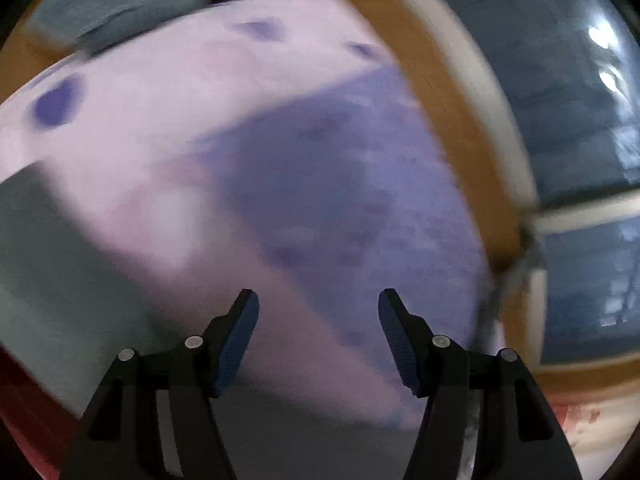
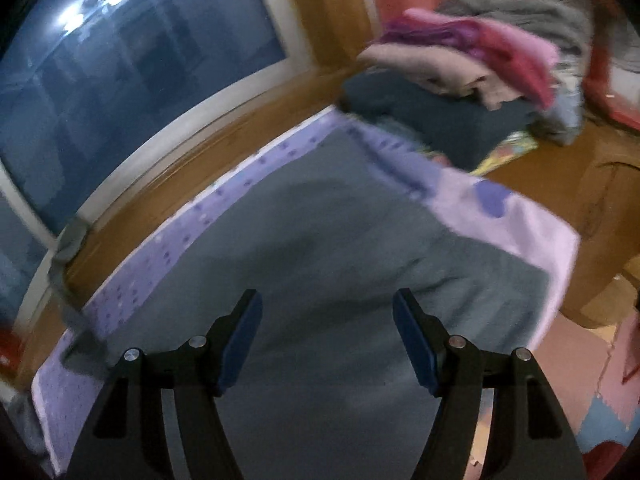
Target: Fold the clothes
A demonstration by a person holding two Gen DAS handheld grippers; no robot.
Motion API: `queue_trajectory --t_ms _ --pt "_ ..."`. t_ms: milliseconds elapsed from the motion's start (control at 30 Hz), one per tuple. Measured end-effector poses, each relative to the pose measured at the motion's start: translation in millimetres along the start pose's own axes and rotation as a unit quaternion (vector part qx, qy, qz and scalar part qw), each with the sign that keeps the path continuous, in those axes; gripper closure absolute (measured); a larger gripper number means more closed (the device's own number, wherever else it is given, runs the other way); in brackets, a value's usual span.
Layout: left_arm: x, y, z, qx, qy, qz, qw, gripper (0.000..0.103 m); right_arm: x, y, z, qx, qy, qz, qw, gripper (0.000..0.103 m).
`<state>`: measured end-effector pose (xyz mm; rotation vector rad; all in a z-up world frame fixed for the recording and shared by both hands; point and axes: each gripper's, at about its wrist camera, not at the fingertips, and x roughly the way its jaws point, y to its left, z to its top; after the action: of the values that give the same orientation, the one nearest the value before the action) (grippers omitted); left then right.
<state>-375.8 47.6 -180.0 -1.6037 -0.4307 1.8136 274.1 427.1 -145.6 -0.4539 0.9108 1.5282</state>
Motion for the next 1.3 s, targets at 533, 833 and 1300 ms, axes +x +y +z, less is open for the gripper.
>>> queue_trajectory --t_ms 533,833,1300 --pt "233 -259 0 0.041 0.121 -0.057 0.9902 0.030 107 209 -9 -0.094 0.289 0.474 0.827 0.037" --pt "186 -273 8 0.068 0.078 -0.104 0.9892 0.093 140 237 -39 -0.036 0.377 0.449 0.809 0.037" --pt "-10 -168 4 -0.007 -0.107 -0.034 0.9936 0.017 107 100 -24 0.047 0.256 0.307 0.915 0.037"
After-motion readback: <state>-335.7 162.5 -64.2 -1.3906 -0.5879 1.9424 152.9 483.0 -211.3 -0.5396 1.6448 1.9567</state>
